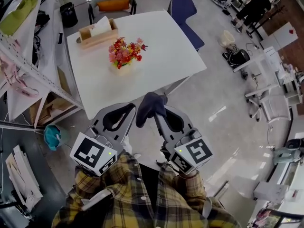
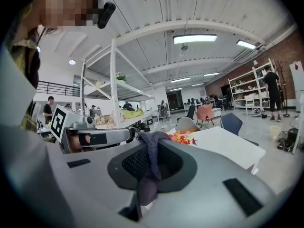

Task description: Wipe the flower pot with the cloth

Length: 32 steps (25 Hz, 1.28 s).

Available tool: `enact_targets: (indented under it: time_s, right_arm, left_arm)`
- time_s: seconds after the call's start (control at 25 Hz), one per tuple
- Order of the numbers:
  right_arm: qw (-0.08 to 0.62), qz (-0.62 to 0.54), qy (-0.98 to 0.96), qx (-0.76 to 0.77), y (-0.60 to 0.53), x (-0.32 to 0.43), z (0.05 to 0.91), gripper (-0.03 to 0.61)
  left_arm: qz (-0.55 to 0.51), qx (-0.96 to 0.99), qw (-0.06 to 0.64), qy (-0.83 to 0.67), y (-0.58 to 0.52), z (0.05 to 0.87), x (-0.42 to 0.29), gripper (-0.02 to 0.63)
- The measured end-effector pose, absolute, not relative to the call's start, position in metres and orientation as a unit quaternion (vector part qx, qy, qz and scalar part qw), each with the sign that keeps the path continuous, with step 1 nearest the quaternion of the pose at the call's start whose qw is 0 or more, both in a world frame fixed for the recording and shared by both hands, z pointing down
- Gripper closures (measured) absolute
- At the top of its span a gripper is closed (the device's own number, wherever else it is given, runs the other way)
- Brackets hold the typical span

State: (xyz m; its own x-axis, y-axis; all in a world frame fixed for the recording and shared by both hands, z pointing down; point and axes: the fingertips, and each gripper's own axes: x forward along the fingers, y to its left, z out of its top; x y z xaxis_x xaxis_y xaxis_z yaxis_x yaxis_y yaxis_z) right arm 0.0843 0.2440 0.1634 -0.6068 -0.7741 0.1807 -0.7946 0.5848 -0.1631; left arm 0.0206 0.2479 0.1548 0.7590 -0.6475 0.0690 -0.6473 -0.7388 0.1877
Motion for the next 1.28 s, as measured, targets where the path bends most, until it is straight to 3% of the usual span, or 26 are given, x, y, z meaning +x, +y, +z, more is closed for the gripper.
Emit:
enact_targets:
  time_s: [0.72, 1.28]
  right_arm:
    - [0.044, 0.142, -0.873, 0.465, 0.154, 0.105, 0.183, 0.568]
    - [0.074, 0.121, -0.919, 0.368, 0.002, 0.14, 0.166, 0.568]
  left_arm:
    - [0.016, 0.927, 0.127, -0.353, 0.164, 0.179, 0.018, 0.594]
    - [-0.012, 0.897, 0.114, -0.427, 0.028, 0.155, 0.073, 0.594]
